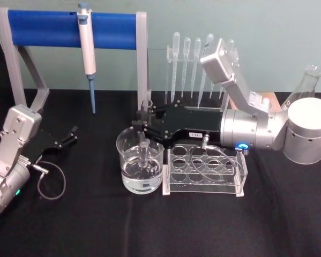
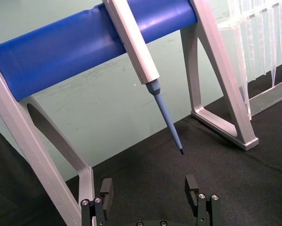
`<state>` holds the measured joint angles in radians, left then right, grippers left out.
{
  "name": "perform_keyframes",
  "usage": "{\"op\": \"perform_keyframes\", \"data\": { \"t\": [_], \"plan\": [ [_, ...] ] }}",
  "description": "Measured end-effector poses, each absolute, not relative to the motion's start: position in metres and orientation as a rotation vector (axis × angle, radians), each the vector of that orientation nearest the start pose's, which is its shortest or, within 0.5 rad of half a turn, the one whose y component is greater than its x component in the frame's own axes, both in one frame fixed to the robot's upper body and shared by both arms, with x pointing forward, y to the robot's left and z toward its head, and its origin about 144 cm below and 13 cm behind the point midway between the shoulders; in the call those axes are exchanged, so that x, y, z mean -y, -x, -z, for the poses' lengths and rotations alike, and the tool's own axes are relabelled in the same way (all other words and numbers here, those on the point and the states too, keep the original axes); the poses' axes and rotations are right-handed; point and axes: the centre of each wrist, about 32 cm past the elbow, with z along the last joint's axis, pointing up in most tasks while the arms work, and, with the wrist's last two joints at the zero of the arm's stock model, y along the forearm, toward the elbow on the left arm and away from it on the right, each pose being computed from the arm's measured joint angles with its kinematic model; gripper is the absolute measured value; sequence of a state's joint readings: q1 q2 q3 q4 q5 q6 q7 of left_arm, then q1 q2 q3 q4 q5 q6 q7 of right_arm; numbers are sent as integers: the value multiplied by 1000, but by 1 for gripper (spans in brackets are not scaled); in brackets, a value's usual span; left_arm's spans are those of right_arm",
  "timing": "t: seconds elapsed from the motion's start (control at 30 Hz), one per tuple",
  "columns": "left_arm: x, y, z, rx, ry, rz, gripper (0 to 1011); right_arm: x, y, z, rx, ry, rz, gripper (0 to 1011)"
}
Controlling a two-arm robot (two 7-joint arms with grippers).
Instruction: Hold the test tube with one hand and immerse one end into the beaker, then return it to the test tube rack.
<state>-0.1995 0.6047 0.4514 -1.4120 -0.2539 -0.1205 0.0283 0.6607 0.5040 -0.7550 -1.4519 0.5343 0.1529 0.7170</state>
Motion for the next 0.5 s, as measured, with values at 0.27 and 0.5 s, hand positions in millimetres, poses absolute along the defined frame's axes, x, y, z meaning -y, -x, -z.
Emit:
{"op": "perform_keyframes", "data": {
  "t": [0.27,0.5],
  "plan": [
    [-310,-489,-1140,285,-304,-1248,1000,194,-566,-1255,126,219,318,225],
    [-310,-489,-1140,285,-304,-1248,1000,194,-567,-1247,122,222,327,225]
  ]
}}
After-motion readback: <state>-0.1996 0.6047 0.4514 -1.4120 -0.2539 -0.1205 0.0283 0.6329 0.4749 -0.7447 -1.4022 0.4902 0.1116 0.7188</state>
